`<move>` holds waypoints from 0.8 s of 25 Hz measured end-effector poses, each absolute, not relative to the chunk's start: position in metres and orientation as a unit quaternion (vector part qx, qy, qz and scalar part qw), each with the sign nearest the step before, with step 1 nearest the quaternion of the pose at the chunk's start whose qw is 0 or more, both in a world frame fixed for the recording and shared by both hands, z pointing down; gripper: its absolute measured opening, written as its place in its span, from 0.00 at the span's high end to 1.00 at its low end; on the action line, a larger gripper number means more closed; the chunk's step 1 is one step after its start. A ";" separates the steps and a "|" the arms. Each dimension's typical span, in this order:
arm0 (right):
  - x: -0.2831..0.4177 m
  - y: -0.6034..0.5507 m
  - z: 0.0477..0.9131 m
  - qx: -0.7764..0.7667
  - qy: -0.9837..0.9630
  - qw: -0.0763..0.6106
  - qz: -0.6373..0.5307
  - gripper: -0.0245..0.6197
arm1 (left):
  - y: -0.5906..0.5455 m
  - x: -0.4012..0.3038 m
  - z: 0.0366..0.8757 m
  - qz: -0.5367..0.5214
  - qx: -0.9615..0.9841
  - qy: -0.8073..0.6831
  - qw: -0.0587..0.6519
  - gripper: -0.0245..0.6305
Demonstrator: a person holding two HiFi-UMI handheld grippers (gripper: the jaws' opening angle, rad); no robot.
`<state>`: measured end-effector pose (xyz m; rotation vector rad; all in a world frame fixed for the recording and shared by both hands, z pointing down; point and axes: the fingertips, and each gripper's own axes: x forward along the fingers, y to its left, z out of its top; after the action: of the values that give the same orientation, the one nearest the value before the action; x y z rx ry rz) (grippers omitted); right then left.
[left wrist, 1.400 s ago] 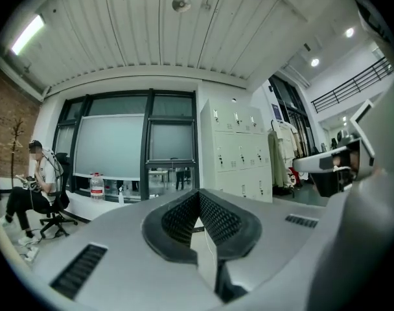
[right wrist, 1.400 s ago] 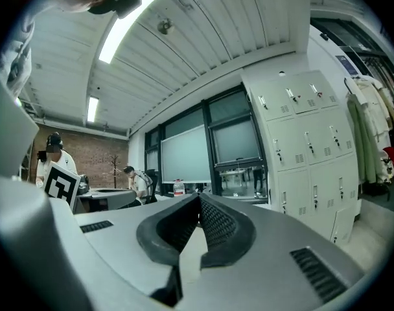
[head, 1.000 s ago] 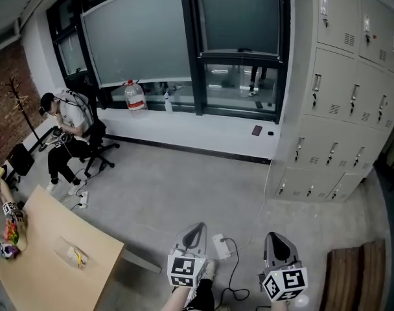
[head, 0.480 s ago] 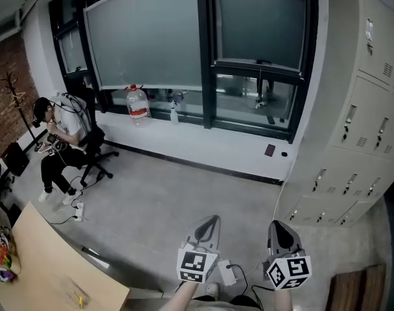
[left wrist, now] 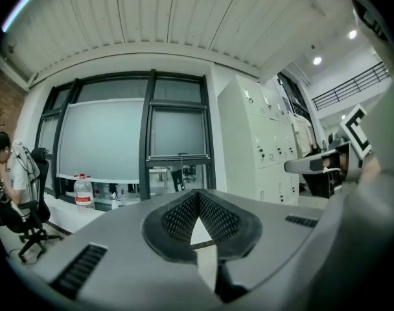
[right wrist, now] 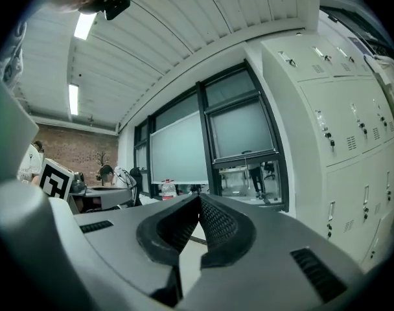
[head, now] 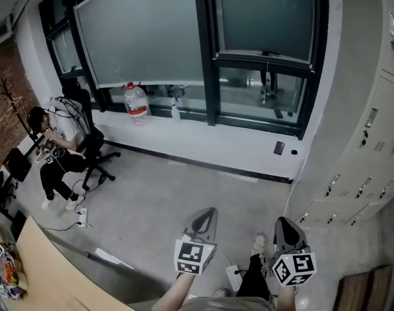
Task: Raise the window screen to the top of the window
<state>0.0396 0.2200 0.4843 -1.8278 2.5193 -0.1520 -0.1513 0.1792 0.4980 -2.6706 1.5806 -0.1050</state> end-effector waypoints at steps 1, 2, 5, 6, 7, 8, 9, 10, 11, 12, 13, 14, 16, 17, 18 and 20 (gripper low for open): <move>0.042 0.204 0.488 -0.586 0.809 0.010 -0.054 0.95 | 0.166 -0.150 0.499 -0.034 -0.859 0.511 0.015 0.96; 0.044 0.188 0.492 -0.584 0.810 0.009 -0.059 0.95 | 0.152 -0.150 0.500 -0.032 -0.857 0.514 0.011 0.96; 0.050 0.126 0.495 -0.577 0.815 0.009 -0.054 0.95 | 0.095 -0.147 0.489 -0.020 -0.854 0.519 0.021 0.96; 0.054 0.101 0.494 -0.576 0.816 0.007 -0.046 0.95 | 0.071 -0.143 0.481 -0.014 -0.853 0.520 0.032 0.96; 0.059 0.076 0.494 -0.575 0.817 0.004 -0.039 0.95 | 0.047 -0.141 0.473 -0.010 -0.851 0.523 0.043 0.96; 0.064 0.050 0.492 -0.573 0.819 0.000 -0.033 0.95 | 0.022 -0.139 0.466 -0.009 -0.848 0.527 0.051 0.96; 0.068 0.025 0.488 -0.571 0.820 -0.002 -0.028 0.95 | -0.004 -0.138 0.460 -0.010 -0.845 0.531 0.055 0.96; 0.073 0.000 0.482 -0.569 0.822 -0.002 -0.024 0.95 | -0.030 -0.136 0.453 -0.010 -0.843 0.535 0.058 0.96; 0.079 -0.025 0.474 -0.567 0.824 -0.001 -0.020 0.95 | -0.056 -0.134 0.444 -0.008 -0.841 0.538 0.060 0.96; 0.084 -0.048 0.466 -0.564 0.825 -0.001 -0.016 0.95 | -0.080 -0.132 0.436 -0.002 -0.839 0.541 0.062 0.96; 0.087 -0.070 0.461 -0.561 0.827 -0.003 -0.013 0.95 | -0.102 -0.130 0.429 0.005 -0.836 0.544 0.064 0.96; 0.089 -0.089 0.459 -0.558 0.830 -0.005 -0.011 0.95 | -0.120 -0.129 0.425 0.014 -0.835 0.547 0.065 0.96; 0.089 -0.123 0.455 -0.551 0.835 -0.008 -0.005 0.95 | -0.153 -0.124 0.422 0.024 -0.834 0.548 0.067 0.96; 0.089 -0.137 0.452 -0.548 0.837 -0.009 -0.004 0.95 | -0.167 -0.120 0.422 0.023 -0.834 0.547 0.067 0.96; 0.089 -0.151 0.448 -0.545 0.838 -0.009 -0.003 0.95 | -0.181 -0.115 0.422 0.018 -0.835 0.546 0.067 0.96; 0.089 -0.175 0.441 -0.545 0.838 -0.011 0.004 0.95 | -0.207 -0.108 0.424 0.009 -0.838 0.542 0.057 0.96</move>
<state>0.0887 -0.1750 0.4407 -1.7254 2.6507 0.0119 -0.1078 -0.2065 0.4239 -2.5418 1.6448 0.0260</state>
